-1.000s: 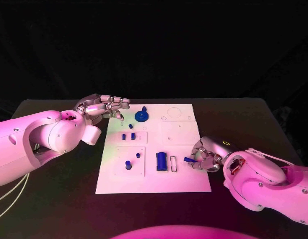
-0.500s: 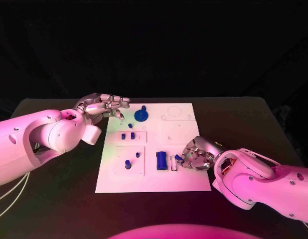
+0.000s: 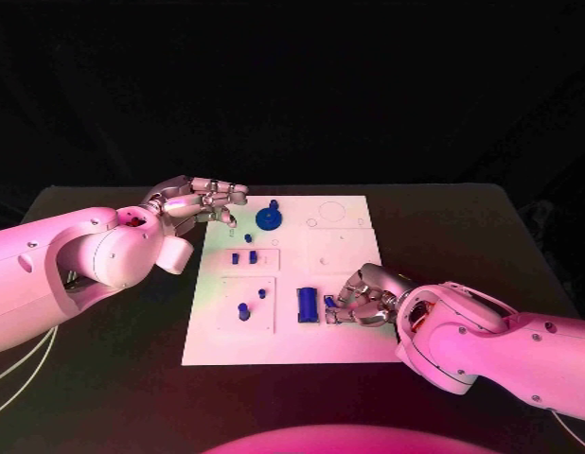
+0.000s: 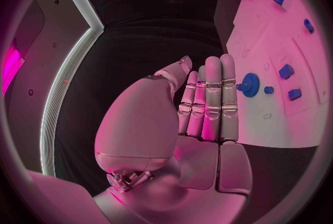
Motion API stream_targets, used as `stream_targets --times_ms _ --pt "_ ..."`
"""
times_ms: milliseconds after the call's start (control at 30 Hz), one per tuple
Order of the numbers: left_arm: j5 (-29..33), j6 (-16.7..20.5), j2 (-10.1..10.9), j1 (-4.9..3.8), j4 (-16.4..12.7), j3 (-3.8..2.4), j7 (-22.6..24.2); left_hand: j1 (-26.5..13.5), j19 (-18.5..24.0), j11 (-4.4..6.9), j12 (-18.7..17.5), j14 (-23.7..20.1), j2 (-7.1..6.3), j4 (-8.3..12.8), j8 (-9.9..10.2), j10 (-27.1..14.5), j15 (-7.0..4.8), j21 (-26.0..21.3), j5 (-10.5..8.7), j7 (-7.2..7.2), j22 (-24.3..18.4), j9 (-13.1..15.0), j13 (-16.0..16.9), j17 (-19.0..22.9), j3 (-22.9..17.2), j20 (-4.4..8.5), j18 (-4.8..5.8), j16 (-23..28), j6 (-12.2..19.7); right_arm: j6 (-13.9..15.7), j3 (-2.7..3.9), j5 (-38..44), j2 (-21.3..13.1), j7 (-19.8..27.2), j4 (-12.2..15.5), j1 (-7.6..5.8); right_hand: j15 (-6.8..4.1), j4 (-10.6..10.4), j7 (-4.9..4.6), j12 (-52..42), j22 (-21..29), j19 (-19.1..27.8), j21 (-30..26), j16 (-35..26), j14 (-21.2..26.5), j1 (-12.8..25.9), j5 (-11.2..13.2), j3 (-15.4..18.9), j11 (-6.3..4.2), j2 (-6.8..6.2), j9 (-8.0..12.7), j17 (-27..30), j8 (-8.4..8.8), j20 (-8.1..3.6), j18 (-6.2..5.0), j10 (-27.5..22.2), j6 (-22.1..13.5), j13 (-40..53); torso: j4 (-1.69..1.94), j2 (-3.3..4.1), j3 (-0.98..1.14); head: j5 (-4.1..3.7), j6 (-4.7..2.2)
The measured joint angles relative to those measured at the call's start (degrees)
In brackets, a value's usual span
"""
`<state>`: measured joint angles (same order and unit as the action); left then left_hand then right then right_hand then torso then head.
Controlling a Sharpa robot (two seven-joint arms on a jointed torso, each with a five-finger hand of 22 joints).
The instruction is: Assemble the parts on the task board
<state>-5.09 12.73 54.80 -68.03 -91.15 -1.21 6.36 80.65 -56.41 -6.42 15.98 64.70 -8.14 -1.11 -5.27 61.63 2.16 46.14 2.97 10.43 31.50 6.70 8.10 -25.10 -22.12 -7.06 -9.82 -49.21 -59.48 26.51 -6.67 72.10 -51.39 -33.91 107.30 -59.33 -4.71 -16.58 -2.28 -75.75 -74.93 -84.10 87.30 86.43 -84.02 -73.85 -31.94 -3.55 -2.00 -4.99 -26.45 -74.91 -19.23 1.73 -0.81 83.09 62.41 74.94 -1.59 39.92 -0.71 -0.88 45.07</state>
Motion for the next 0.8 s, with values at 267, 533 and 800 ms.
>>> stream_targets --times_ms 267,533,800 --pt "0.0 -0.03 0.0 0.0 -0.02 0.0 -0.01 0.0 0.0 0.0 0.0 0.0 0.0 0.0 0.0 0.0 0.0 0.0 0.0 0.0 -0.05 0.0 0.0 0.0 0.0 0.0 0.0 0.0 0.0 -0.62 0.03 -0.38 0.66 -0.17 -0.99 -0.02 0.0 -0.01 0.1 -0.48 0.01 0.0 0.0 0.0 0.0 2.53 1.22 1.43 0.16 0.16 -0.23 0.0 -0.53 0.0 0.0 0.15 0.52 -0.01 -0.01 0.0 -0.01 0.04 0.15" --pt "-0.04 -0.05 0.01 0.0 -0.02 0.0 -0.03 0.0 0.0 0.0 0.0 0.0 0.0 0.0 0.0 0.0 0.0 0.0 0.0 0.0 -0.05 0.0 0.0 0.05 0.0 0.0 0.01 0.0 0.0 -0.83 0.0 -0.3 0.88 -0.25 -1.25 0.0 0.0 -0.02 0.14 -0.6 0.01 0.0 0.0 0.0 0.0 4.92 2.18 3.33 0.16 0.37 -0.41 0.01 -0.46 0.0 0.0 0.15 0.57 -0.01 -0.03 -0.02 0.02 0.06 0.12" --pt "-0.04 -0.05 0.01 0.0 -0.01 0.0 -0.07 0.0 0.0 0.0 0.0 0.0 0.0 0.0 0.0 0.0 0.0 0.0 0.0 0.0 -0.04 0.0 0.0 0.05 0.0 0.0 0.0 0.0 0.0 -0.85 -0.01 0.08 0.91 -0.26 -1.23 0.02 0.0 0.03 0.14 -0.6 0.01 0.0 0.0 0.0 0.0 6.83 8.56 6.08 0.16 0.67 -0.67 -0.04 -0.46 0.0 0.0 0.15 0.57 -0.02 -0.05 -0.02 0.03 0.02 0.14"
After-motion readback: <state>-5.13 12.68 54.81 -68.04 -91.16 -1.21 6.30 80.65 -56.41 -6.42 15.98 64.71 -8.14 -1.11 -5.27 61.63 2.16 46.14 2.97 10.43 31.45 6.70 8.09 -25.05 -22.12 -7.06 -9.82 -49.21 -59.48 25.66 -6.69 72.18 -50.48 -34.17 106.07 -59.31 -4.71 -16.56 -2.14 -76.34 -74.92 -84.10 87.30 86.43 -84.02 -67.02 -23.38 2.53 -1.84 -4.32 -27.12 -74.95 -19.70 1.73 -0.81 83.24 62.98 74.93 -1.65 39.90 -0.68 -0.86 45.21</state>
